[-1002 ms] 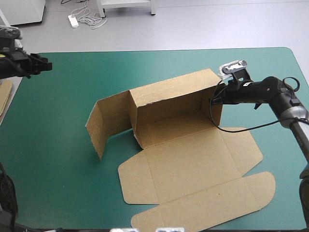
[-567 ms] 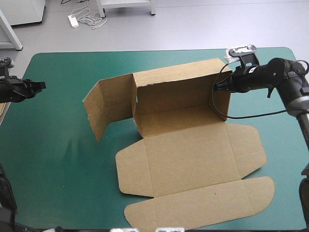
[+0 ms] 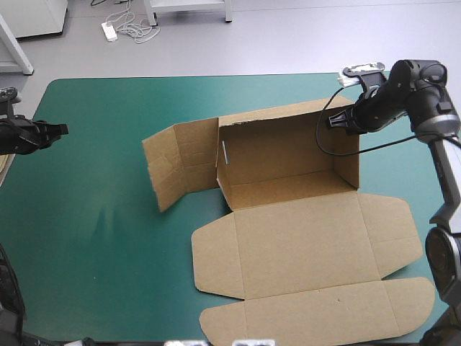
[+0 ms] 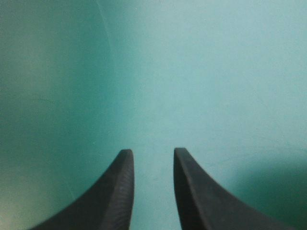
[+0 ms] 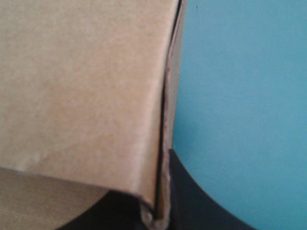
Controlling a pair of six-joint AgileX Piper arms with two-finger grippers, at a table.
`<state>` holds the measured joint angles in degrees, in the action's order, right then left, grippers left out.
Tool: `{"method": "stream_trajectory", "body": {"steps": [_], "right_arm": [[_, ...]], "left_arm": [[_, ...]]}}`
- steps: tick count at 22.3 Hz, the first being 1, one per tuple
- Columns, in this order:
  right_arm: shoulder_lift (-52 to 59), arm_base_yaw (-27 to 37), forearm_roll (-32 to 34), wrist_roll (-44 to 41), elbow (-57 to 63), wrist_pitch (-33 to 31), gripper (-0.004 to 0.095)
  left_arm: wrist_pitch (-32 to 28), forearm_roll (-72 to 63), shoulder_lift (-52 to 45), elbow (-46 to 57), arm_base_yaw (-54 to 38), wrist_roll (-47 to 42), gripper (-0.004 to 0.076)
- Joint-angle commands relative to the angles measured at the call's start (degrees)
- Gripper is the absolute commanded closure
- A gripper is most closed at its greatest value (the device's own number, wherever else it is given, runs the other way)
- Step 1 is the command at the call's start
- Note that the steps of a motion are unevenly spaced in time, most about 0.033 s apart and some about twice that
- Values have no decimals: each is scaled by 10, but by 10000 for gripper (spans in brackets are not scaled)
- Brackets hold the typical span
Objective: Fold the box
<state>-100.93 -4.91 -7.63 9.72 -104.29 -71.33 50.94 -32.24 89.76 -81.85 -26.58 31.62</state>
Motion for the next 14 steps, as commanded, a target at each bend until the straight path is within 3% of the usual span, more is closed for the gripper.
{"method": "stream_trajectory", "body": {"steps": [1, 3, 8, 14], "right_arm": [[-15, -1, -12, -8, -20, 8, 924], [-26, -1, -10, -8, -20, 32, 887], [-26, -1, -17, -8, -33, 91, 609], [-26, -1, -23, 5, -64, 130, 372]], "left_arm": [[-27, -9, -24, -14, 13, -8, 517], [-35, 8, -24, -14, 28, -8, 517], [-33, -2, -20, -14, 61, -6, 568], [-17, -27, -7, -14, 61, -5, 568]]}}
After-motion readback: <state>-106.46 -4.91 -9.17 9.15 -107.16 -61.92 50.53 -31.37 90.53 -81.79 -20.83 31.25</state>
